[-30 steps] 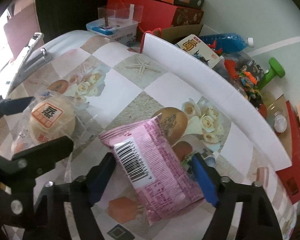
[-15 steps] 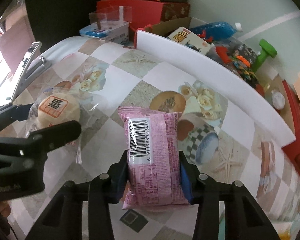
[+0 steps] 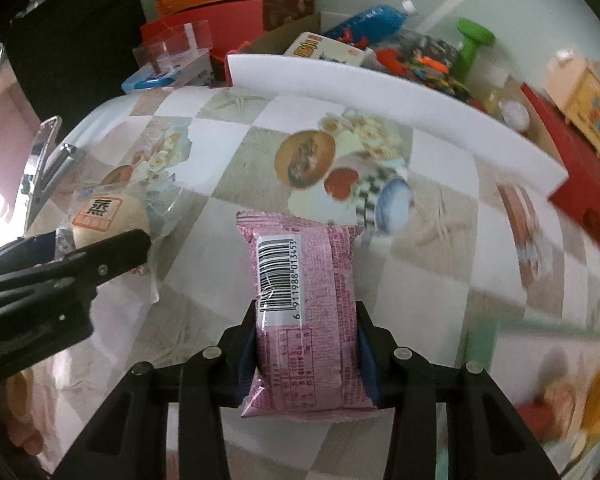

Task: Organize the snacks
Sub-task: 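Grasp the wrapped round bun with the left tool while the right tool grasps the pink pack, then carry the round bun and pink pack over the tray with both tools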

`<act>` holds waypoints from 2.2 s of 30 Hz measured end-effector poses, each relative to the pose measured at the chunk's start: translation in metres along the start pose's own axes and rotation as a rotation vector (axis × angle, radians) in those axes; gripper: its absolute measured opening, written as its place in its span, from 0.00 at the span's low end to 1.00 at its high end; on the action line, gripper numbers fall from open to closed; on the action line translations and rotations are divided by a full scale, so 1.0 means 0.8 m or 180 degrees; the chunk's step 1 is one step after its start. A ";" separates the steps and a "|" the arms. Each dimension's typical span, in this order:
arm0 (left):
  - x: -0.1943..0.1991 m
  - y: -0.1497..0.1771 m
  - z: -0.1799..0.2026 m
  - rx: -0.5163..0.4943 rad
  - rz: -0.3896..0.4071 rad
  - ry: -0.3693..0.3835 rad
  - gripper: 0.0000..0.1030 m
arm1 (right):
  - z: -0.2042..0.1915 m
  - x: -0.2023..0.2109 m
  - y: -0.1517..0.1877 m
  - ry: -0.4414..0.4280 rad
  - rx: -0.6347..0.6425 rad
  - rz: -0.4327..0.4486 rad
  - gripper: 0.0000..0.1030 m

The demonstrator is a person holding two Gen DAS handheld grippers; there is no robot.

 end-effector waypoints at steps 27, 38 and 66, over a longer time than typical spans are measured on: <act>0.043 0.054 0.022 0.0081 -0.0069 0.0122 0.61 | 0.022 0.067 0.099 -0.0258 -0.0615 0.0035 0.42; 0.075 0.044 0.044 -0.0008 0.0121 0.0178 0.61 | 0.034 0.098 0.098 -0.0315 -0.0695 0.0220 0.42; 0.164 0.012 0.183 -0.0577 0.0676 0.0676 0.61 | 0.136 0.181 0.089 -0.0219 -0.1265 0.0714 0.42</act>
Point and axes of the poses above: each gripper's, at about its wrist camera, not at the fingertips, and x roughly against the way its jaws point, z to its right, y to its underside, the point moved 7 cm from there along -x, roughly the way its jaws point, and after that the axes turned 7 degrees about -x, right-handed, at the moved point
